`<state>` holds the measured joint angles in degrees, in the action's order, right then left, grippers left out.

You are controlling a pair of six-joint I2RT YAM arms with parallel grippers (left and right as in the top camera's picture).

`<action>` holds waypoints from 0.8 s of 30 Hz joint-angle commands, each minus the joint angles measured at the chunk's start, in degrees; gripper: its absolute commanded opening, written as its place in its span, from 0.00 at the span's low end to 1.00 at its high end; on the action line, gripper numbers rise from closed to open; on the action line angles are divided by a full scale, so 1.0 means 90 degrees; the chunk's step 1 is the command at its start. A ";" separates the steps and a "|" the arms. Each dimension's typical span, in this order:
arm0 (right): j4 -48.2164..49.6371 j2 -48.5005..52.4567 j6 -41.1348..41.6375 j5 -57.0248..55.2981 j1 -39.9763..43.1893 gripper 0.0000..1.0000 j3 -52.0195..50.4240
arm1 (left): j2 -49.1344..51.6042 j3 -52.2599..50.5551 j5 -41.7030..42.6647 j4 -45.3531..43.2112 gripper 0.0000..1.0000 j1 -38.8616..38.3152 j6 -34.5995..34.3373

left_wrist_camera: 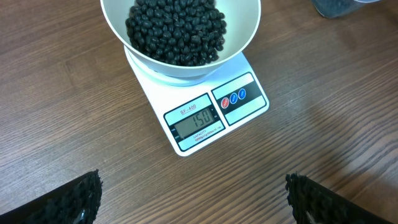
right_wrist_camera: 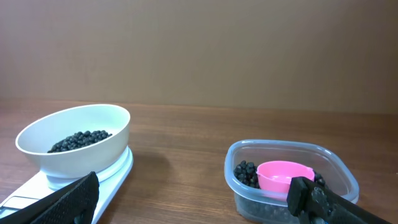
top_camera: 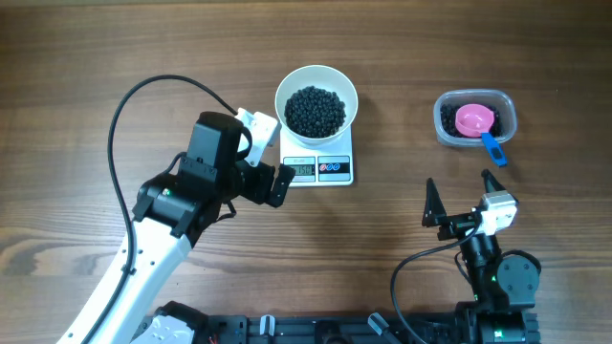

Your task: Scoop item into bowl and weigh 150g on scale

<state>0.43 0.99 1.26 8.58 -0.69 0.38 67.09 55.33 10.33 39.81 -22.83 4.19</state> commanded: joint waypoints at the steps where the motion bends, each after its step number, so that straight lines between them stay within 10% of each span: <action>1: 0.0019 -0.0087 0.0022 0.0097 -0.0029 1.00 -0.0012 | 0.0012 -0.0029 0.0056 -0.0017 1.00 -0.0034 0.0007; 24: 0.0017 -0.0087 -0.0352 0.0034 -0.0029 1.00 -0.0010 | 0.0012 -0.0029 0.0058 -0.0017 1.00 -0.0034 0.0007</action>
<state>0.43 0.99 -1.41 8.58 -0.69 0.38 67.09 55.33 10.35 39.81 -22.83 4.19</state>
